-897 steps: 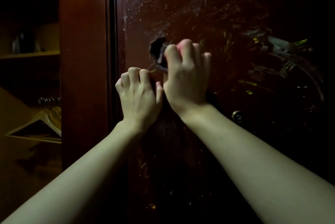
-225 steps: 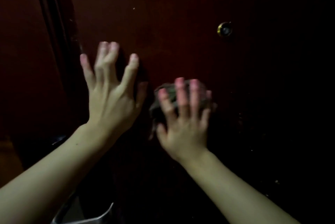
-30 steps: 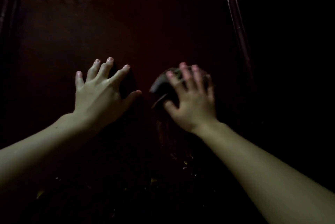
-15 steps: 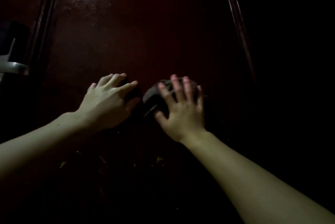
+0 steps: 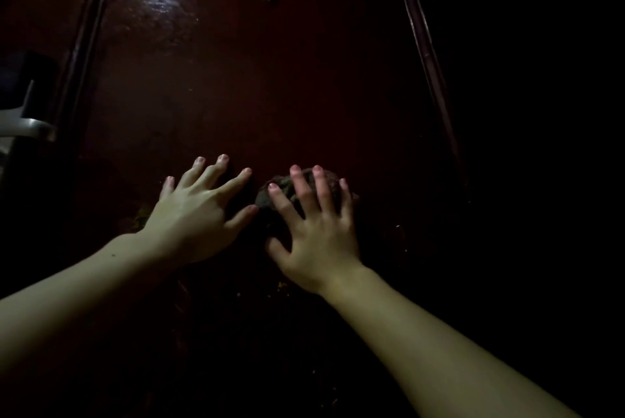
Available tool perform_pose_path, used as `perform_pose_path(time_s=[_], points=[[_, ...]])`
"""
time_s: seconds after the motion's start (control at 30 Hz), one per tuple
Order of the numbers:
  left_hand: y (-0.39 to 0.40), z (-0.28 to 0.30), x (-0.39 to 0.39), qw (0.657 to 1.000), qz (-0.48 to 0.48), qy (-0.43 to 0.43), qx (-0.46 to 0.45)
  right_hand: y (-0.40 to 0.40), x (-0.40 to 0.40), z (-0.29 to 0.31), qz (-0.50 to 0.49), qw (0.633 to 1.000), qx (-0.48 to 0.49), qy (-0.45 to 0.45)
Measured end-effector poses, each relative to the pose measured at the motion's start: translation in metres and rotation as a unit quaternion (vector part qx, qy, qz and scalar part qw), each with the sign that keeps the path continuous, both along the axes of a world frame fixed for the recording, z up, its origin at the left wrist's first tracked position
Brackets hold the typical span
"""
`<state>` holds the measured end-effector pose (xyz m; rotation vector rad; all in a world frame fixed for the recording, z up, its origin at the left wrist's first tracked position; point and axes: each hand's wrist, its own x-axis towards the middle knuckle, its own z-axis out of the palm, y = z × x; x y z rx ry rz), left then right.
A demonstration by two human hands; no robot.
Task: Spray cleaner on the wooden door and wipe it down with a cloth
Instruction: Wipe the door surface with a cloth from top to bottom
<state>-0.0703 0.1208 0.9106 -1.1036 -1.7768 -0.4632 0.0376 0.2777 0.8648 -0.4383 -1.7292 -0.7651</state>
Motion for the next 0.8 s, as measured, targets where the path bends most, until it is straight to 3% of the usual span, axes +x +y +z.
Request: perform_pose_path(time_s=[0.13, 0.27, 0.37, 0.47, 0.57, 0.67, 0.8], points=[[-0.001, -0.001, -0.001, 1.0, 0.0, -0.001, -0.003, 0.04, 0.047, 0.002, -0.022, 0.988, -0.105, 0.112], [0.001, -0.001, -0.002, 1.0, -0.013, -0.002, 0.003, 0.049, 0.073, -0.001, -0.06, 0.94, -0.268, 0.203], [0.001, 0.0, -0.003, 1.0, -0.007, -0.003, -0.01, 0.017, 0.03, -0.011, -0.024, 0.958, -0.215, 0.19], [-0.008, 0.006, -0.002, 0.999, -0.018, -0.002, -0.028, -0.016, -0.013, -0.035, -0.002, 0.995, -0.072, 0.065], [-0.027, 0.006, -0.006, 0.998, -0.062, 0.003, -0.032, -0.005, -0.002, -0.038, -0.015, 1.0, 0.002, -0.027], [-0.053, 0.002, -0.023, 0.998, -0.038, 0.034, 0.033, 0.022, 0.032, -0.023, -0.032, 0.995, -0.086, 0.046], [-0.087, 0.004, -0.065, 0.995, 0.03, -0.072, 0.065, 0.015, 0.033, 0.001, -0.067, 0.963, -0.221, 0.137]])
